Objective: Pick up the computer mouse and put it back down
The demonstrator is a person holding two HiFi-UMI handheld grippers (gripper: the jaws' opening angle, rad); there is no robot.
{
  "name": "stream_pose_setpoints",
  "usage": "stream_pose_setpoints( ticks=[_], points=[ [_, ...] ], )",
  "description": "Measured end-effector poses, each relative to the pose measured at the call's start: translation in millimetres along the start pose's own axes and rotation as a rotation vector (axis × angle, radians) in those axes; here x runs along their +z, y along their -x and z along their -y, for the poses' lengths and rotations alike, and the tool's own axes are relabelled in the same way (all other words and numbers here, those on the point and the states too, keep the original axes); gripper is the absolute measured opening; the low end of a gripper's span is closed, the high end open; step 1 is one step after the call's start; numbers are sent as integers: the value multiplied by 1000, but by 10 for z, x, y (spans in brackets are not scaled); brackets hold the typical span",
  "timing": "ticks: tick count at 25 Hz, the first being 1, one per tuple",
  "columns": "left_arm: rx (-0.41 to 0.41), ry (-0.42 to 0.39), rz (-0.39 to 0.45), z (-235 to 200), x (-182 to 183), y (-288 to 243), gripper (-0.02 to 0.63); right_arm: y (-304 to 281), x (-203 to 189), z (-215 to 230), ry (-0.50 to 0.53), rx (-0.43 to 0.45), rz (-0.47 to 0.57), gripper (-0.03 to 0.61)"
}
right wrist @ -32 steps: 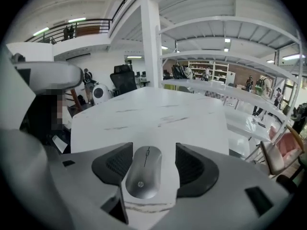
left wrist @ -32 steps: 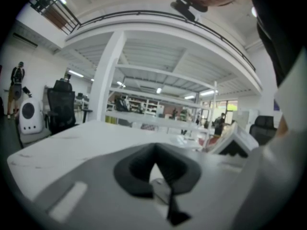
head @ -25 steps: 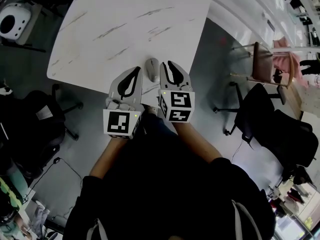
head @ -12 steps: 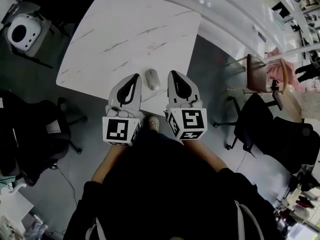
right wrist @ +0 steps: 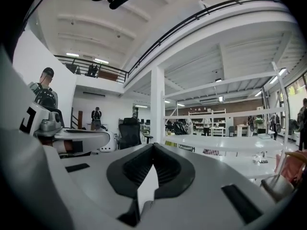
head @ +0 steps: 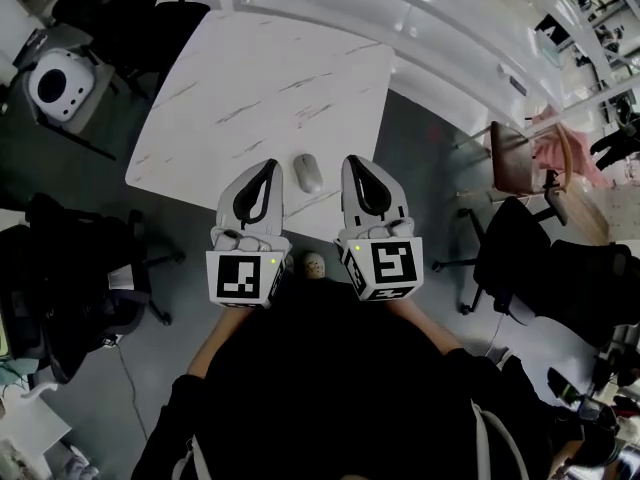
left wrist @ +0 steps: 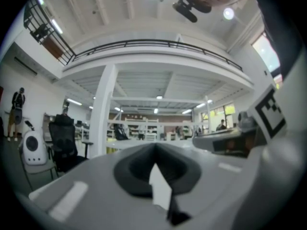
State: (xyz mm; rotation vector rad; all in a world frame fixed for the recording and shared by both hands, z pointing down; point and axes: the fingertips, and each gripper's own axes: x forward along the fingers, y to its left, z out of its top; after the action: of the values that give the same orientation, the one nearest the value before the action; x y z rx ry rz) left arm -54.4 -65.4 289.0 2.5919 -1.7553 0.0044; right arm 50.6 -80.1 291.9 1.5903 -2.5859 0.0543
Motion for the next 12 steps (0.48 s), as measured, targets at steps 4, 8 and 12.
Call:
stream_pose_setpoints(
  ticks=[4, 8, 12],
  points=[
    [-10, -17, 1, 49, -7, 44, 8, 62, -16, -3, -24, 2, 9, 18],
    [-20, -24, 4, 80, -14, 44, 8, 94, -13, 20, -31, 1, 14, 18],
    [-22, -28, -10, 129, -39, 52, 8, 132, -10, 35, -35, 1, 18, 18]
  ],
)
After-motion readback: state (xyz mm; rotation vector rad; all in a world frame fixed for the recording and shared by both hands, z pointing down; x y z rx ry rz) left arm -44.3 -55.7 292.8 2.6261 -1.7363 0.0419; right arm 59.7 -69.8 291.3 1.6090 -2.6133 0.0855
